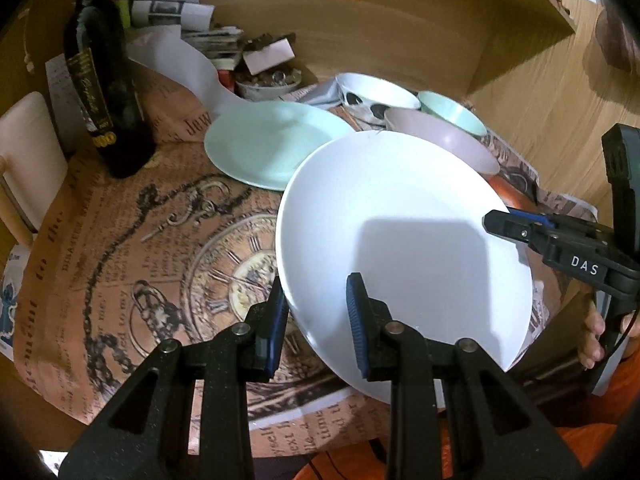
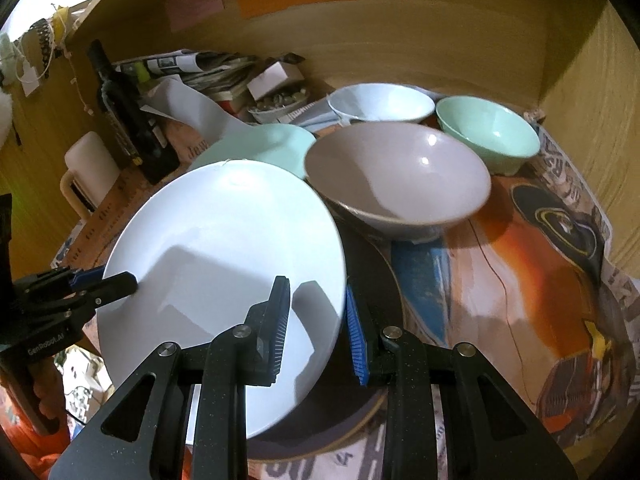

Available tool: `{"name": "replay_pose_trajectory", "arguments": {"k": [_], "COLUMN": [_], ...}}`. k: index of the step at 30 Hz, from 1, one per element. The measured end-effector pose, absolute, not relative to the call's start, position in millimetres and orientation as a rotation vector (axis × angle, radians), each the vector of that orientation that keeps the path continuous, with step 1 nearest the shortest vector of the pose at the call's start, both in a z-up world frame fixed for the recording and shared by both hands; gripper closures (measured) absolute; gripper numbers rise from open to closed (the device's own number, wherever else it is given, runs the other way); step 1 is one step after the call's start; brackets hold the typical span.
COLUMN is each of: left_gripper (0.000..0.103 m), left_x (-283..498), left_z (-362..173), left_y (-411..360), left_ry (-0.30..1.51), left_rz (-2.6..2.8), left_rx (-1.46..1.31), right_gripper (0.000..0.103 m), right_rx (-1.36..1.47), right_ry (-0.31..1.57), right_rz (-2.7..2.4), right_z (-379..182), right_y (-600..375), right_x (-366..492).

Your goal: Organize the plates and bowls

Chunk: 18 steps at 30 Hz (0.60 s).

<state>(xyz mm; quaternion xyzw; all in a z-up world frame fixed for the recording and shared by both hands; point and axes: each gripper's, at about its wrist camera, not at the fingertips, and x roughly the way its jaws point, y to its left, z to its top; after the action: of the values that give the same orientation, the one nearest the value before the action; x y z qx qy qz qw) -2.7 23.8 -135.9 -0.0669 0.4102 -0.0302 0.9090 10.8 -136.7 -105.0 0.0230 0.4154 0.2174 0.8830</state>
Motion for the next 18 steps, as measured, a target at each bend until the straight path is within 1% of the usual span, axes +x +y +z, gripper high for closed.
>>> {"name": "replay_pose_trajectory", "arguments": {"k": [18], "left_gripper": [0.074], "left_x": [9], "left_z": [-150], "left_y": [6], "left_ry": [0.897], "left_rz": [-0.071], "left_rx": [-0.122], "right_gripper": [0.078], "right_rx": [0.072], "right_ry": [0.931], "right_rz": [0.447], "right_z": [-122], "right_y": [-153], "right_x": [13]}}
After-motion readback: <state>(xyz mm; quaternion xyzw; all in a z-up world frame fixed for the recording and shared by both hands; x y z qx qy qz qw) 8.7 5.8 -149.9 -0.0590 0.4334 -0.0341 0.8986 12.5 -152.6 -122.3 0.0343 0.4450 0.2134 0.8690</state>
